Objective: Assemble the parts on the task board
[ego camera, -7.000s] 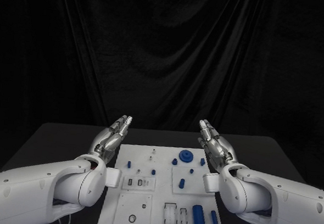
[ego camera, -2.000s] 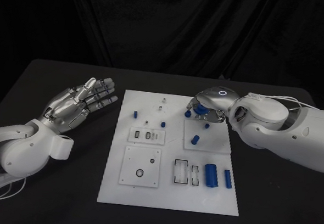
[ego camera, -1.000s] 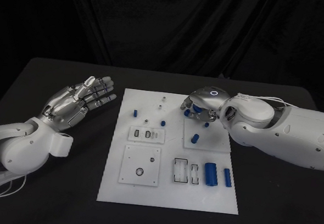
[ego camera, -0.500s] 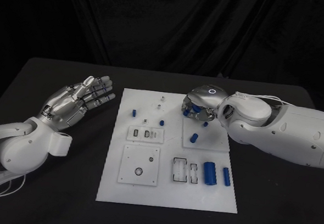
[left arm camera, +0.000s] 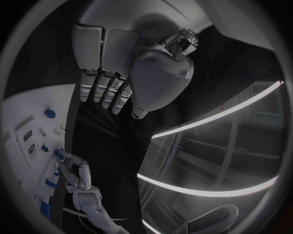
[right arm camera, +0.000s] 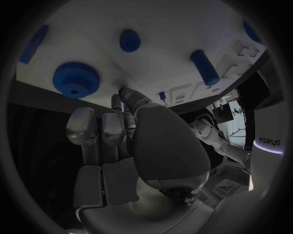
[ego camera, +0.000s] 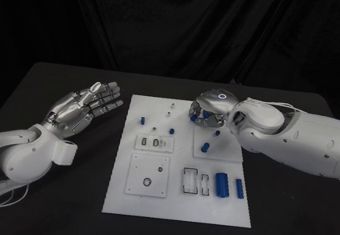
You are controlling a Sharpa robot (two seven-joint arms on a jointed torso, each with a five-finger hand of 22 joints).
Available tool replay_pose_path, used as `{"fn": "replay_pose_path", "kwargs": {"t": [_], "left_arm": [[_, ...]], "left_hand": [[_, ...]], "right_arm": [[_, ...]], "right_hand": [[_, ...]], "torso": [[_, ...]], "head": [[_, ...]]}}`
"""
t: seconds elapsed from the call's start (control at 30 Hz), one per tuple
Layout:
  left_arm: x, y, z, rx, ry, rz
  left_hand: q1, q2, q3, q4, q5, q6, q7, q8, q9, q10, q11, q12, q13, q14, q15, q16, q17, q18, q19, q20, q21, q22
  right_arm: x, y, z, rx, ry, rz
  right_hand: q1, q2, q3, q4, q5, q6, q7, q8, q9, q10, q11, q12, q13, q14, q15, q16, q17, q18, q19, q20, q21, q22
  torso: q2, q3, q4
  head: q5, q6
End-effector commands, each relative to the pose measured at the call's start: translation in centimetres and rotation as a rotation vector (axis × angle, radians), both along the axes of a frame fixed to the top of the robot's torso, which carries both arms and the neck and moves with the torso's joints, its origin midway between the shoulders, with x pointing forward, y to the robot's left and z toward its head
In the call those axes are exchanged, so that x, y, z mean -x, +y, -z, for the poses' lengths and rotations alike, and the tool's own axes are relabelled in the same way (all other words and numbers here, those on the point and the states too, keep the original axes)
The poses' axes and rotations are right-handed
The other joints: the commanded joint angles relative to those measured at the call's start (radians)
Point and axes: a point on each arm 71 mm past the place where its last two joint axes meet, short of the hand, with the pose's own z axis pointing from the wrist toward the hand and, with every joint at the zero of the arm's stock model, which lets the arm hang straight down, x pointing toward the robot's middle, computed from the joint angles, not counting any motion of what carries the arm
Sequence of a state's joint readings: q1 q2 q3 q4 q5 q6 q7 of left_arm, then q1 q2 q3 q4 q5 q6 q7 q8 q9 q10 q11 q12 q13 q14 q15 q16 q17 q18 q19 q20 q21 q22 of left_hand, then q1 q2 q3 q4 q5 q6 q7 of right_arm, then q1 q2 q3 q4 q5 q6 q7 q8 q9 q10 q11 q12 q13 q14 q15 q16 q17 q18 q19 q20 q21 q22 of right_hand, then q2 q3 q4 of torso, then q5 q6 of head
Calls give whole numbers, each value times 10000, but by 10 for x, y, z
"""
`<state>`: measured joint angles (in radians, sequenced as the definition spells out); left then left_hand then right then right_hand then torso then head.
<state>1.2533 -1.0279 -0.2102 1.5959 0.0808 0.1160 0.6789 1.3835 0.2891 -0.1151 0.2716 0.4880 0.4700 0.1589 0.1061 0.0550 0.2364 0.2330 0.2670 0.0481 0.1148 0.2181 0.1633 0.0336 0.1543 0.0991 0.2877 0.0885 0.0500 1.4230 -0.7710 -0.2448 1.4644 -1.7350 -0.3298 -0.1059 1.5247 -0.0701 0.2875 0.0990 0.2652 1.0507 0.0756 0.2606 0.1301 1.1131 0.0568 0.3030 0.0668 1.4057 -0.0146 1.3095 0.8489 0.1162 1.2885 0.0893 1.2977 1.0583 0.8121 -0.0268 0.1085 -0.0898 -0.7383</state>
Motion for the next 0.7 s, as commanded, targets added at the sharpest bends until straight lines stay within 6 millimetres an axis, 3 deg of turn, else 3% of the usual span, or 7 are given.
{"fn": "replay_pose_path", "kwargs": {"t": [0.03, 0.23, 0.47, 0.67, 0.7], "left_arm": [[3, 6, -15, 1363, -1738, -578], [3, 1, -16, 1409, -1734, -491], [3, -1, -16, 1431, -1746, -463], [3, -2, -16, 1441, -1746, -456], [4, -2, -16, 1447, -1742, -445]], "left_hand": [[100, -10, 77, -16, 50, 84, 53, 54, 9, 2, 64, 58, 10, -6, 69, 48, 11, -179, 63, 28, 40, 7], [104, -15, 83, -19, 59, 88, 56, 56, 10, 6, 65, 64, 11, -7, 70, 47, 10, -182, 37, 27, 18, -6], [110, -26, 95, -22, 71, 72, 62, 52, 7, -6, 67, 56, 8, -23, 70, 31, 6, -191, -13, 18, -23, -28], [113, -32, 100, -22, 73, 71, 67, 52, 7, -10, 64, 55, 8, -27, 69, 30, 5, -196, -27, 13, -33, -34], [113, -32, 100, -22, 73, 71, 67, 52, 7, -10, 64, 55, 8, -27, 69, 30, 5, -196, -27, 13, -33, -34]], "right_arm": [[-4, 13, -21, -783, -606, -380], [-15, 37, -35, -986, -794, -763], [-23, 52, -34, -930, -788, -886], [-30, 54, -29, -795, -674, -631], [-32, 54, -28, -757, -649, -542]], "right_hand": [[-65, -11, 48, 4, -78, 425, 366, 147, 994, 77, 5, -64, -6, 56, -51, -43, 22, -58, 49, 1, 11, 14], [-78, -20, 54, 11, -135, 417, 362, 140, 1030, 100, 7, -139, -12, 82, -53, -41, 61, -65, 73, -6, 20, 44], [-100, -32, 54, 23, -184, 393, 361, 122, 1058, 99, 16, -217, -17, 107, -49, -35, 105, -73, 100, -8, 32, 80], [-87, -46, 90, 19, -278, 288, 391, 38, 1100, 53, 53, -408, -23, 159, -27, -16, 198, -90, 154, 4, 58, 151], [-83, -49, 96, 17, -284, 274, 397, 25, 1105, 46, 59, -432, -23, 163, -22, -16, 205, -91, 158, 7, 59, 157]], "torso": [[-4, -6, -1], [0, -7, 13], [8, -20, -14], [-8, -43, 100], [-3, -30, 91]], "head": [[224, -83], [366, -53], [550, -70], [553, -78], [561, -67]]}}
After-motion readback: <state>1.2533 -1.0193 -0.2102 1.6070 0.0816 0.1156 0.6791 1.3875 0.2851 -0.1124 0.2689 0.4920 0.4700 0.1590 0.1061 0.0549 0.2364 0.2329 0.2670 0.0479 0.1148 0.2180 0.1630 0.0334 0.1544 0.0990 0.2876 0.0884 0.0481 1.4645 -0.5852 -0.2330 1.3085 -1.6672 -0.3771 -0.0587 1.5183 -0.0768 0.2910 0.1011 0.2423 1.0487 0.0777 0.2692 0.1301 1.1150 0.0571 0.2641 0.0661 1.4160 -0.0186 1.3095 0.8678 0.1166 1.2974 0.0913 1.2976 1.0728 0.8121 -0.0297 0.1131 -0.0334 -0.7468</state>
